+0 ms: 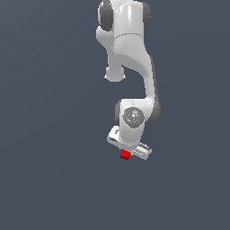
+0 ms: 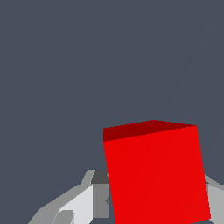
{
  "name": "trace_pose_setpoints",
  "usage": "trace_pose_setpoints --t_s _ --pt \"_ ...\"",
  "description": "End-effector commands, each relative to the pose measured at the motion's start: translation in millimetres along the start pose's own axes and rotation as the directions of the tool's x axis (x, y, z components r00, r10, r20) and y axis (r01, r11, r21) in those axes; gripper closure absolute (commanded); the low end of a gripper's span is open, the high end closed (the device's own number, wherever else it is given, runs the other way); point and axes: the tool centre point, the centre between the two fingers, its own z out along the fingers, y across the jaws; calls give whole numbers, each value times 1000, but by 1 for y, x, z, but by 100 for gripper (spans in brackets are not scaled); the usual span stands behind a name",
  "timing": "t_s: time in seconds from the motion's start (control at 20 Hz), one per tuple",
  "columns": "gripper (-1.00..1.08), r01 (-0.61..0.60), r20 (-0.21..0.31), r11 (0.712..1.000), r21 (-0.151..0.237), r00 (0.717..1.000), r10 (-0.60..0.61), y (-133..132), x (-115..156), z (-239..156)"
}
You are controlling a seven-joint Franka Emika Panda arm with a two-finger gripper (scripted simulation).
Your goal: Lift up the red cube by 0.2 meters.
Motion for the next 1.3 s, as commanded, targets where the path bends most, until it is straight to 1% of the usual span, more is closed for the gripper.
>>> trace_pose_setpoints --t_s 0.0,0.25,0.65,0.85,1.05,1.25 --pt "108 0 -2 1000 1 1000 0 0 0 -11" --pt "108 -1 -2 1000 1 1000 1 1 0 -46" --pt "108 -1 -2 1000 1 1000 1 2 -2 -130" --pt "108 -1 -2 1000 1 1000 1 2 -1 -165" --pt "108 -1 -2 1000 1 1000 1 2 0 -190" --pt "108 -1 -2 1000 1 1000 1 1 0 -203"
